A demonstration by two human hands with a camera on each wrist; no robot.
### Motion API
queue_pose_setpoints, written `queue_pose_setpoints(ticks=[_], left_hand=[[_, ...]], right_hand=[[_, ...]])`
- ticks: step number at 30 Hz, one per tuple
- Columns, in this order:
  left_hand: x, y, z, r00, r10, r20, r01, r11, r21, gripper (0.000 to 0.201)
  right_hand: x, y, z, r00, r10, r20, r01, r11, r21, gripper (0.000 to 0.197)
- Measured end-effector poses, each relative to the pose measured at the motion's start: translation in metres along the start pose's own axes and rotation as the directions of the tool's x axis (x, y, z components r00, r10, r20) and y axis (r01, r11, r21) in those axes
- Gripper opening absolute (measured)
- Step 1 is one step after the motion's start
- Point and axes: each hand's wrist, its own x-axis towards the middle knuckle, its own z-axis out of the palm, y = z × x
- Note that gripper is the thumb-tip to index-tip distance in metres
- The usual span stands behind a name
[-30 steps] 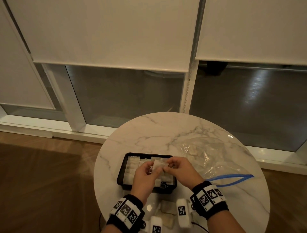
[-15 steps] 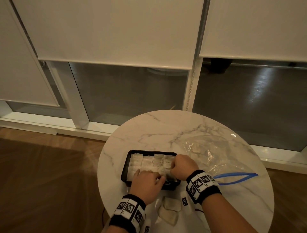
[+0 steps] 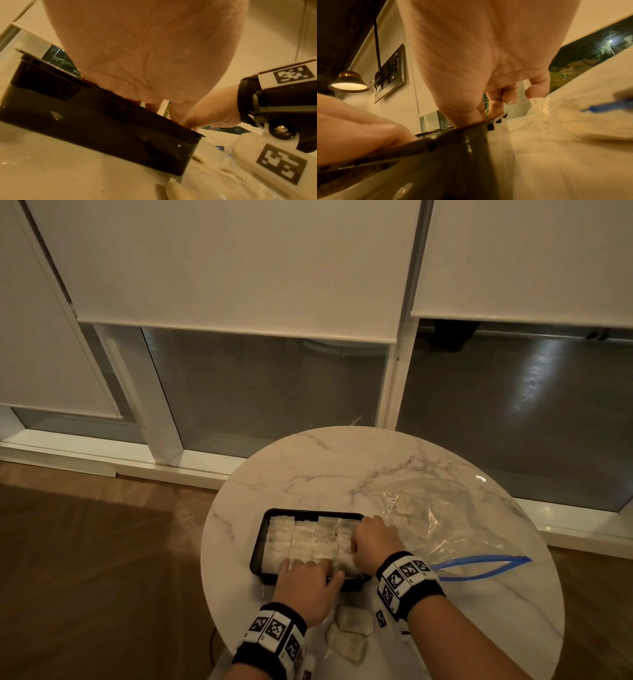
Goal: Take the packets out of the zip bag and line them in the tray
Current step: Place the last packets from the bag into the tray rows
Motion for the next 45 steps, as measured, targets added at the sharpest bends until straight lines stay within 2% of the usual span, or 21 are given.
queue_pose_setpoints(ticks=[5,10,13,20,28,45], left_hand=[[0.001,0.004,-0.003,0.999,-0.012,-0.047,0.013,1.0,0.005,0.048],[0.002,0.007,-0.004,1.0,0.006,-0.01,-0.005,0.994,0.107,0.044],[0.003,0.01,-0.004,1.0,-0.013,-0.02,0.015,0.995,0.097,0.045],[0.005,0.008,-0.001,1.0,0.001,-0.004,0.0,0.992,0.126,0.045],[0.006,0.01,0.001,1.0,-0.014,-0.028,0.017,0.993,0.121,0.044],[0.005,0.014,-0.002,0.999,-0.039,-0.023,0.042,0.99,0.133,0.049]], right_hand=[[-0.003,0.003,0.004,1.0,-0.008,-0.004,0.008,0.995,0.104,0.028],[-0.007,0.004,0.008,0.999,-0.011,-0.05,0.017,0.99,0.136,0.029],[-0.011,0.003,0.012,0.998,-0.014,-0.065,0.024,0.986,0.163,0.026],[-0.012,0.002,0.019,0.998,-0.016,-0.054,0.024,0.989,0.148,0.023],[-0.011,0.003,0.02,0.999,-0.014,-0.032,0.018,0.989,0.145,0.032],[-0.009,0.001,0.024,0.998,0.006,-0.056,0.002,0.988,0.153,0.03]])
